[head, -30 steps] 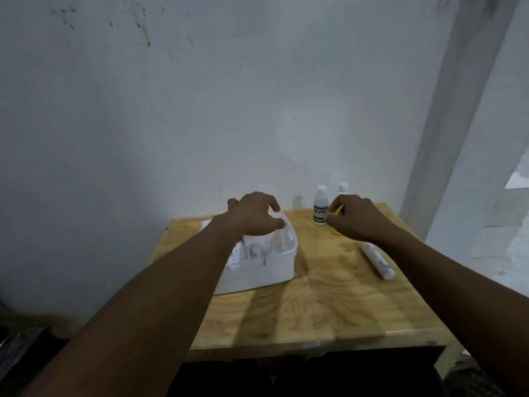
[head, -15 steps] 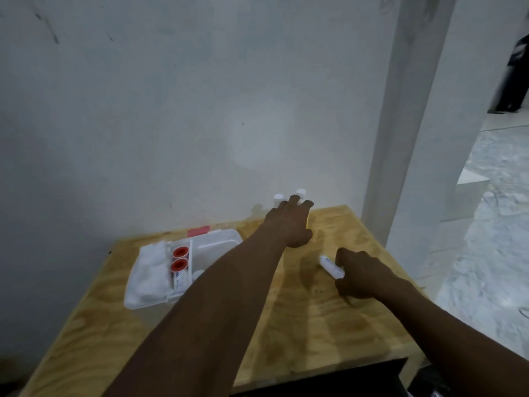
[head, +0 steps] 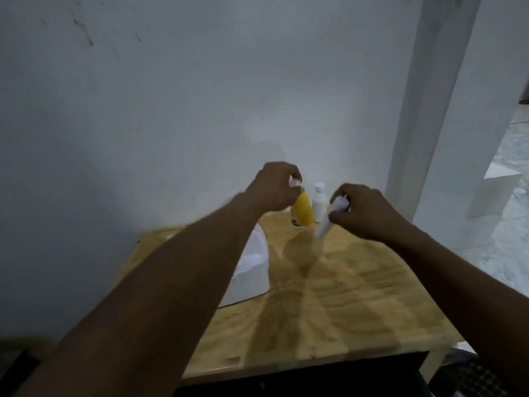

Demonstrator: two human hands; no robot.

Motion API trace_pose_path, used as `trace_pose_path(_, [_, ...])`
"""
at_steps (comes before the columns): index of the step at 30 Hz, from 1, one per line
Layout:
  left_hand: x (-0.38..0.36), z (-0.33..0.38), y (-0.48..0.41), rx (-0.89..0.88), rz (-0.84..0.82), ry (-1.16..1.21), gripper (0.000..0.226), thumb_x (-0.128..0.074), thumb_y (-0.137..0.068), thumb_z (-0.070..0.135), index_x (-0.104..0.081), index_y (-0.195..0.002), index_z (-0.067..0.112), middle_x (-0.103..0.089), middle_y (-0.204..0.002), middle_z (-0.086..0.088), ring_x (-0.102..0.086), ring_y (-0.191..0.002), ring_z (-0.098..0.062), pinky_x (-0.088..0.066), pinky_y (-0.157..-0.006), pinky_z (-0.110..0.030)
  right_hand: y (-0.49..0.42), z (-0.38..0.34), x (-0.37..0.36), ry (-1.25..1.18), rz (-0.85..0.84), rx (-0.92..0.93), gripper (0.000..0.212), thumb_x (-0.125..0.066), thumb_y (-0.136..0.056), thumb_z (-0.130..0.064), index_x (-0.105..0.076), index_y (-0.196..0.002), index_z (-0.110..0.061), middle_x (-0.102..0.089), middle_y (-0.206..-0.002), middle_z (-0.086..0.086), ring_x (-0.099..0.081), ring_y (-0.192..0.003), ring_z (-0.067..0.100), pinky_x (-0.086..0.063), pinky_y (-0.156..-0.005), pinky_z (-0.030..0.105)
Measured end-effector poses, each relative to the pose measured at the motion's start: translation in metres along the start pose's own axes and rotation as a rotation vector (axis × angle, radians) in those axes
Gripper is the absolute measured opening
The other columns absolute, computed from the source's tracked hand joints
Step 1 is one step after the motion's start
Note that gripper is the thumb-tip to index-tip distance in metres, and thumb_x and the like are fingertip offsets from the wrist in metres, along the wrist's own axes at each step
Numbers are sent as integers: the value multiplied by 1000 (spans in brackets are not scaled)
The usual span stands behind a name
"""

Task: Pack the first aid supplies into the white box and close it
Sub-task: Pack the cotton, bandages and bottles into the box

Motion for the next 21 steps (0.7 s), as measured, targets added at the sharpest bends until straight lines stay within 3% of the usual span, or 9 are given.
trace_pose_path(4, [73, -20, 11, 2, 86, -62, 19, -73, -81, 32, -75, -93, 18, -61, -88, 4, -59, -83, -16, -40, -73, -24, -2, -71, 3, -133, 67, 171, 25, -69, -76, -23, -64, -100, -17, -66, -95, 1, -60, -74, 13, -42, -58, 23])
trace_pose_path(7, [102, -38, 26, 42, 86, -77, 21, -73, -82, 33, -75, -96, 17, -68, -96, -1, -62, -78, -16, -52, -74, -29, 5, -111, -11, -145, 49, 269, 27, -69, -74, -24, -63, -99, -19, -66, -94, 2, -59, -72, 15, -46, -61, 29])
trace_pose_path(11, [88, -58, 45, 136, -31, -58, 26, -76, -82, 32, -75, -101, 15, -67, -101, -4, -66, -78, -18, -57, -73, -32, 18, -114, -51, 16, -62, 278, 33, -69, -76, -26, -56, -107, -22, -65, -100, 2, -60, -89, 22, -53, -73, 37])
trace_pose_path(16, [64, -78, 76, 203, -173, -25, 28, -77, -82, 31, -75, -105, 16, -68, -105, -1, -65, -91, -18, -49, -71, -24, 30, -112, -89, 171, -174, 289, 30, -65, -82, -26, -51, -109, -25, -64, -102, 1, -61, -91, 22, -56, -73, 41])
trace_pose_path(21, [47, -95, 94, 246, -369, -62, 25, -78, -83, 29, -74, -104, 17, -71, -94, -3, -68, -72, -12, -48, -57, -17, 32, -119, -104, 160, -284, 293, 27, -63, -81, -30, -59, -107, -23, -67, -104, 3, -61, -91, 22, -54, -76, 40])
Point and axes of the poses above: each hand's wrist, its own y-axis away from the middle knuckle, its own x-axis out of the back of the hand, z = x × y, the point moved 5 cm from there along -y, towards the middle knuckle
